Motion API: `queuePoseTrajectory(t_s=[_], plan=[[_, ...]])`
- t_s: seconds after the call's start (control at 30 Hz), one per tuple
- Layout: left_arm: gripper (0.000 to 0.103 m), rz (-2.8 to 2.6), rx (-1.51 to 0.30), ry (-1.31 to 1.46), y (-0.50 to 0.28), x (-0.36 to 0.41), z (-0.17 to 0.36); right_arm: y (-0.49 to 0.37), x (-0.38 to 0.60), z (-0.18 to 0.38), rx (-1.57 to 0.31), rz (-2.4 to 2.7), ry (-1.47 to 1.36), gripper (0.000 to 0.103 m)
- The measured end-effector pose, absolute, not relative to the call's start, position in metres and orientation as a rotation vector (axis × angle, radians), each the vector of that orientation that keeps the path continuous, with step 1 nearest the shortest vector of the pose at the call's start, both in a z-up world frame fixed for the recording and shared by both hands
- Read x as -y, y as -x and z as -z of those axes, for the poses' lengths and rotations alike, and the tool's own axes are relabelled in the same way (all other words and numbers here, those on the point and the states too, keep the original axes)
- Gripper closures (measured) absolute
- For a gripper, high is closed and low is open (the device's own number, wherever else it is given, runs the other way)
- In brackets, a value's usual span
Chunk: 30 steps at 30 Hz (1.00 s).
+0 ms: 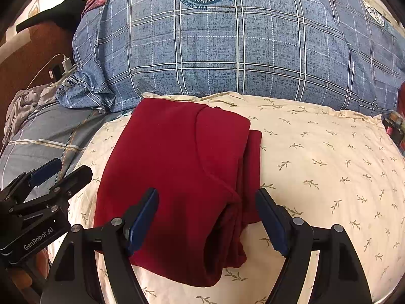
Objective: Fold small clothes
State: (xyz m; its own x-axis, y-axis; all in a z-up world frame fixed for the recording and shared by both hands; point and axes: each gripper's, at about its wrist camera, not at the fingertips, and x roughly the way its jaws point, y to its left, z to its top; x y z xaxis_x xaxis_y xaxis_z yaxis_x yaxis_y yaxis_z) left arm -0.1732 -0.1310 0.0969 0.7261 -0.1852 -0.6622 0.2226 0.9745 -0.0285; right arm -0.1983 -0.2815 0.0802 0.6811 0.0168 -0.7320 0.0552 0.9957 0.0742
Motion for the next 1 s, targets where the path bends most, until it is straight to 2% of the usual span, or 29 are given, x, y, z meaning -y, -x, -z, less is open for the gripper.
queuePoseTrajectory(t_s=[1.0], plan=[[0.026, 0.215, -0.733, -0.055, 0.1716, 0.1319, -0.0951, 0.1944, 0.2790, -0.0748, -0.840, 0.018, -0.091, 0.023]])
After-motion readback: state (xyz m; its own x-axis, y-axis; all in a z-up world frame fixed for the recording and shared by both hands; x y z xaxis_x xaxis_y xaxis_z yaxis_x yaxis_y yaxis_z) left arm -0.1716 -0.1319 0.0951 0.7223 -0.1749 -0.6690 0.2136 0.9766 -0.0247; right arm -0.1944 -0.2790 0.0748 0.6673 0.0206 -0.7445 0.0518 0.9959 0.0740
